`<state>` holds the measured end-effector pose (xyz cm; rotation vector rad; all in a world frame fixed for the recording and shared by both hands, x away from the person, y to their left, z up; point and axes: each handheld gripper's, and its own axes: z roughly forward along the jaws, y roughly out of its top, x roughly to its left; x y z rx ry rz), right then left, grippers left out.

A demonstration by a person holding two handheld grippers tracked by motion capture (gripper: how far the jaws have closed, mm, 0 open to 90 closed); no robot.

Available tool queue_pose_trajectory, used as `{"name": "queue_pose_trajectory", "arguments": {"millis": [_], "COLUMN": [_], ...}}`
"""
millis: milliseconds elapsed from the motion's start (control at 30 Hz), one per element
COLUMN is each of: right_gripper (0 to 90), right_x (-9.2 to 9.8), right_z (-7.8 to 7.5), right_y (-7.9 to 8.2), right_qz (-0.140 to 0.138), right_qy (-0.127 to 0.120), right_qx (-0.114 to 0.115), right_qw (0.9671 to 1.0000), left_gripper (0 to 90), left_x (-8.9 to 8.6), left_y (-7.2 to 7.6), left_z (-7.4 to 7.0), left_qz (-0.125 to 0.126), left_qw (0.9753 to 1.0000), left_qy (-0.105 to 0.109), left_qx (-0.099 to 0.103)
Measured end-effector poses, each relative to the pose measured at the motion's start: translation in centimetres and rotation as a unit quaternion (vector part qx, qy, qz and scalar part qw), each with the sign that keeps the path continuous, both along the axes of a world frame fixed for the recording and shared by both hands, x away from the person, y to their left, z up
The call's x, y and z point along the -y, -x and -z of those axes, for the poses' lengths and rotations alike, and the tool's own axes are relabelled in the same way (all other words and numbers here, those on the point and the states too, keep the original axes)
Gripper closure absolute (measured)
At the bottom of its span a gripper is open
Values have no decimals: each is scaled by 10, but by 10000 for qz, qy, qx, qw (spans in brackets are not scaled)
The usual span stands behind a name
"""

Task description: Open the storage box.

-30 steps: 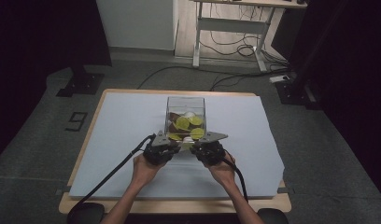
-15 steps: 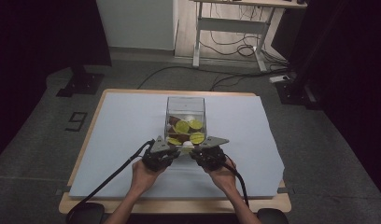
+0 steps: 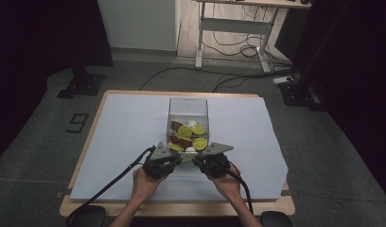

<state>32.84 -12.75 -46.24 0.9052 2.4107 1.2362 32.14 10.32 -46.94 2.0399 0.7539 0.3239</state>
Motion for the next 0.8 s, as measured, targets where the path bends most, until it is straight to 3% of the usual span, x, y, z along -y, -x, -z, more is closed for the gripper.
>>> {"name": "queue_pose_trajectory", "arguments": {"millis": [800], "right_gripper": [785], "right_x": [2], "right_z": [0], "right_y": [28], "right_qz": [-70], "right_qy": [15], "right_qx": [-37], "right_qw": [10000], "left_gripper": [796], "left_x": [0], "left_y": [27], "left_z": [3], "left_qz": [73], "left_qw": [10000], "left_qy": [49], "left_qx": [11]}}
